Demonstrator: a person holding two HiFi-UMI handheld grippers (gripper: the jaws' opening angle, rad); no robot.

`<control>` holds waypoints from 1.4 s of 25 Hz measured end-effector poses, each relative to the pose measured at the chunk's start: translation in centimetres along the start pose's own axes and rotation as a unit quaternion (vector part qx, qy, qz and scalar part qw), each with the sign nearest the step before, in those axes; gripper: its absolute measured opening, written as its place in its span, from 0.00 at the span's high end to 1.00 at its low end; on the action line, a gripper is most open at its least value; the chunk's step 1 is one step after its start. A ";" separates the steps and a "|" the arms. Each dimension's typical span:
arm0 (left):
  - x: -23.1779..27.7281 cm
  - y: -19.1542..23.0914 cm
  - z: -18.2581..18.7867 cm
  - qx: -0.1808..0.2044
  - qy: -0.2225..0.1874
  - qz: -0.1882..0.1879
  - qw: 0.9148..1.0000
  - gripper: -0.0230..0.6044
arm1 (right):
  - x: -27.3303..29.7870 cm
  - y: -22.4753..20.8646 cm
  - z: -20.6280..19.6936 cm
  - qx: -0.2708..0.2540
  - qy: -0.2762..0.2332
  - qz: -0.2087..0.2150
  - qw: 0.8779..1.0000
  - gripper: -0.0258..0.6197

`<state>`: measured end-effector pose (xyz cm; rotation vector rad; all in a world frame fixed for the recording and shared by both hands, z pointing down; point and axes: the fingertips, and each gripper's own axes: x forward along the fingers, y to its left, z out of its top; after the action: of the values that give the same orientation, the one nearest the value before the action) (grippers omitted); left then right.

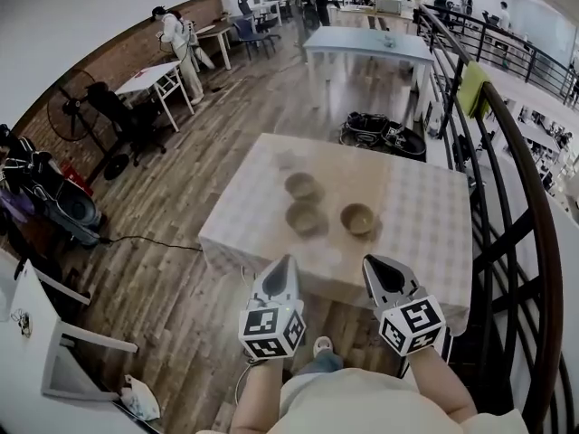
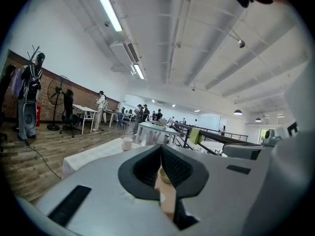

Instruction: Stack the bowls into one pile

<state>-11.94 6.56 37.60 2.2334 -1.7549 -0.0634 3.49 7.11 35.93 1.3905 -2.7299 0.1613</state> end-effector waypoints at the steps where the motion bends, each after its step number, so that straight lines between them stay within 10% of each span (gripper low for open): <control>1: 0.7 0.7 0.1 0.000 0.000 0.000 1.000 0.96 | 0.9 -0.1 0.1 -0.001 0.000 0.000 1.000 0.96; 35: 21.6 14.2 -10.4 -0.007 0.135 0.022 0.991 0.96 | 19.8 -6.1 -5.3 0.042 0.069 0.000 0.997 0.96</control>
<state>-17.64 -14.97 54.39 2.0800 -1.6492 0.2266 -3.08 -11.68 43.76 1.3442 -2.6393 0.3619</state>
